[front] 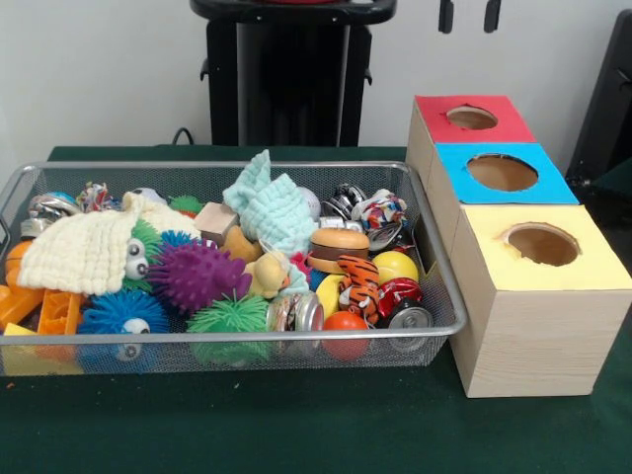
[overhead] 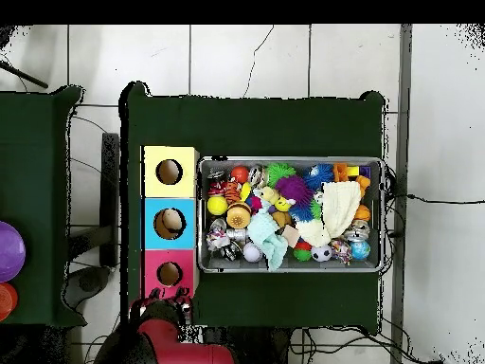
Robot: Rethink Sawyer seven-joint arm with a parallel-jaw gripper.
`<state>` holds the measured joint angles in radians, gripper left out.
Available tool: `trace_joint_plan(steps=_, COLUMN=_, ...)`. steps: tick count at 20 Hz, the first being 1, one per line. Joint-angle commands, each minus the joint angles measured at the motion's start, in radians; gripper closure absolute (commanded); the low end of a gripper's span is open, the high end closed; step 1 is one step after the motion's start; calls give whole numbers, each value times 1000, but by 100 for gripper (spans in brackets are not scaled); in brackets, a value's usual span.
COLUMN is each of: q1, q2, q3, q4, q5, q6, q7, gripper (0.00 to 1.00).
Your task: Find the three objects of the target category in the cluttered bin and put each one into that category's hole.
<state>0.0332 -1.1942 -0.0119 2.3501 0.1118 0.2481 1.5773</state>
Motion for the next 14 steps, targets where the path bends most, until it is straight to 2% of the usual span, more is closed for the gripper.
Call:
trace_joint_plan(steps=1, q1=-36, q2=85, q3=81, q4=-1, q5=-27, q6=-55, q7=131, gripper=0)
trace_joint_plan(steps=3, q1=-46, q2=81, q3=92, q4=8, q5=-21, q6=-64, q7=132, gripper=0)
trace_joint_plan(steps=14, q1=-14, q2=112, q3=51, q4=-15, q5=-27, q6=-45, q7=148, gripper=0)
